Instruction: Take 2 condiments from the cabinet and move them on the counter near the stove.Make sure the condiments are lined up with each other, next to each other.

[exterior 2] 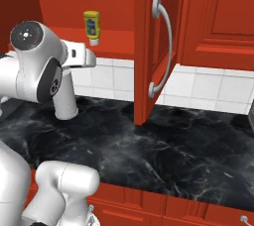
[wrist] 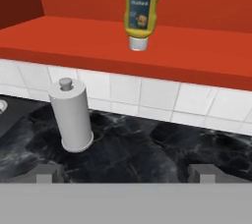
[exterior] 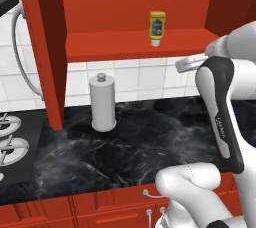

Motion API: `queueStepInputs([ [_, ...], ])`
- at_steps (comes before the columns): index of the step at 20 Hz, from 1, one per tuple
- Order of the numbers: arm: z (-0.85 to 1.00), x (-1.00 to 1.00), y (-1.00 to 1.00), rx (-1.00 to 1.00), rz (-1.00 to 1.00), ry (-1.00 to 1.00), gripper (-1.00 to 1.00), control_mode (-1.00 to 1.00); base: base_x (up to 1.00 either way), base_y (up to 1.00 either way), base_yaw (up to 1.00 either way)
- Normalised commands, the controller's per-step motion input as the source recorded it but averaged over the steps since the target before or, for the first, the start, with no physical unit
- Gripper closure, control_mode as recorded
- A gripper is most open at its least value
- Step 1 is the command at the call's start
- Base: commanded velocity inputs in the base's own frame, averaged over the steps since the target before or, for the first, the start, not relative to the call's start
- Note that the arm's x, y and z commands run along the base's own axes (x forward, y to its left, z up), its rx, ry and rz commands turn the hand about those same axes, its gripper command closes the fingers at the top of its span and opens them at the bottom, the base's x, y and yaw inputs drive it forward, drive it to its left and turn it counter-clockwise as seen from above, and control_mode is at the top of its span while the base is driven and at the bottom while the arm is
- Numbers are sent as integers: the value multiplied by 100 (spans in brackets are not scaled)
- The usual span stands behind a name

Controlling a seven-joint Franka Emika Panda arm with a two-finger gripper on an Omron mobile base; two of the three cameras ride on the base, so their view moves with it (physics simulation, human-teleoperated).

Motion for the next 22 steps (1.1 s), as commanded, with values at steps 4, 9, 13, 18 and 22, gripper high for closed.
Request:
queueStepInputs([
  [4, 0, 26, 0, 0, 0, 0, -100, -100, 0, 0, 0],
  [9, 0, 2, 0, 0, 0, 4, -100, -100, 0, 0, 0],
  [13, 0, 9, 0, 0, 0, 0, -100, -100, 0, 0, 0],
  [18, 0, 2, 0, 0, 0, 7, -100, -100, 0, 0, 0],
  [22, 0, 2, 0, 2, 0, 2, -100, -100, 0, 0, 0],
])
